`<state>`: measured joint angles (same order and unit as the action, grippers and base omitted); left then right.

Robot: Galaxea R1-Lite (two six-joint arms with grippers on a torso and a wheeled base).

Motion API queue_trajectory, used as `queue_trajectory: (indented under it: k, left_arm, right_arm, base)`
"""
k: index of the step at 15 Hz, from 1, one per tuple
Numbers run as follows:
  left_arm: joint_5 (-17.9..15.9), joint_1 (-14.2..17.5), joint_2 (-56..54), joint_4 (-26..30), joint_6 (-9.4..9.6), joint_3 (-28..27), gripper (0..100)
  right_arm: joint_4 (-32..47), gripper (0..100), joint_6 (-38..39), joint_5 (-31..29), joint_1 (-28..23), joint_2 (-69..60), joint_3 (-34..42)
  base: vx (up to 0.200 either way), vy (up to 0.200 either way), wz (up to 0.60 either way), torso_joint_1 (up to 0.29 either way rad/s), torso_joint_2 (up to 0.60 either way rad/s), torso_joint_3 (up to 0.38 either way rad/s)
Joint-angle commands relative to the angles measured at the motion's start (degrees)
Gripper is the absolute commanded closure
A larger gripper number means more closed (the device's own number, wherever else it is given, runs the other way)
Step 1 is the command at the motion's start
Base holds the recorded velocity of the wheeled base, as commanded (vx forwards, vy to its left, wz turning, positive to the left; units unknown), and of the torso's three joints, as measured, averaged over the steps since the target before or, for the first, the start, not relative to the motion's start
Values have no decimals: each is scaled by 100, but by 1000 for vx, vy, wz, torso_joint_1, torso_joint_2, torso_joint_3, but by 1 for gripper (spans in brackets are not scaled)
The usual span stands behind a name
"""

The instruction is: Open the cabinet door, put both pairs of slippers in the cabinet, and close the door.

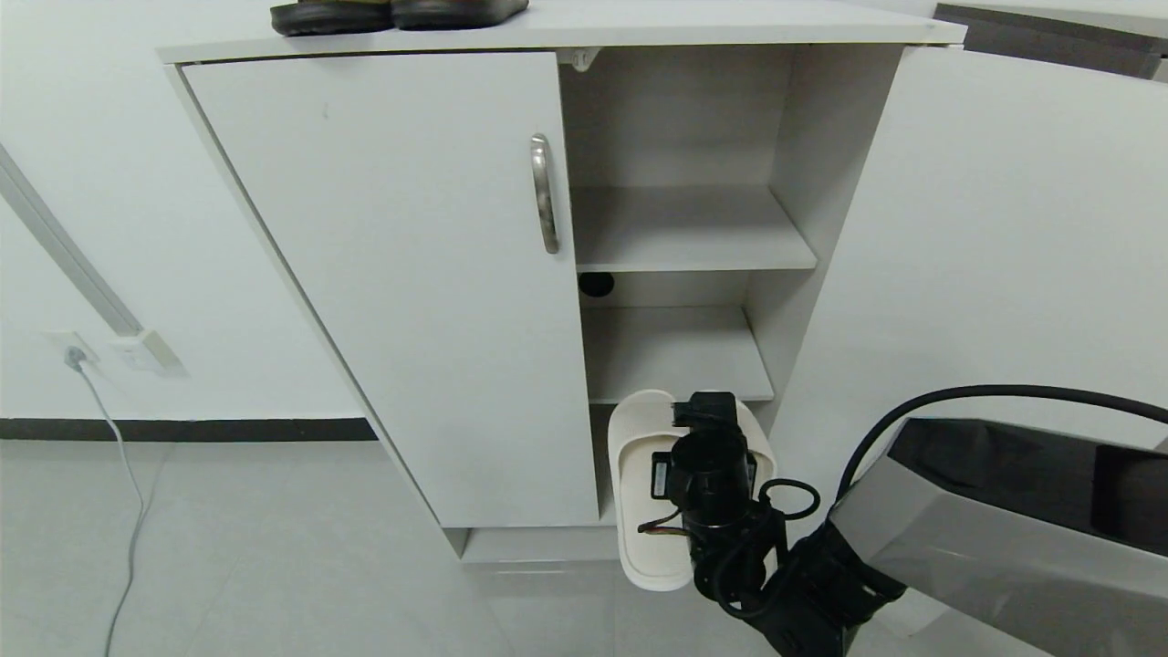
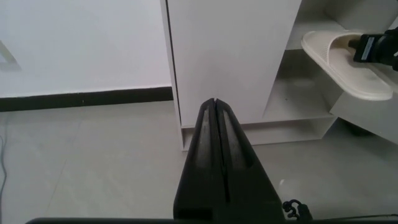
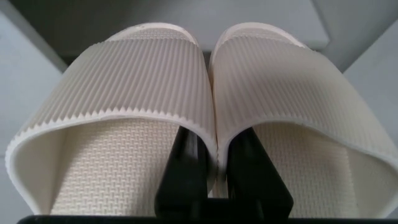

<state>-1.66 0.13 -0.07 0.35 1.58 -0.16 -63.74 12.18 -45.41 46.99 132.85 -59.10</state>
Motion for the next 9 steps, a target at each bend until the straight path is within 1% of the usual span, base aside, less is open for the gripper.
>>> queue_trajectory:
  k: [1,9]
  left_arm:
    - [-1,4,7,0,0,-2,100]
    - [-1,4,7,0,0,-2,100]
  right_arm:
    - [-288,100,-190,-29,-103,153,48]
    - [-384,100,-207,-29,-112,311,39]
  base:
    - [0,0,0,0,0,0]
    - [0,0,0,0,0,0]
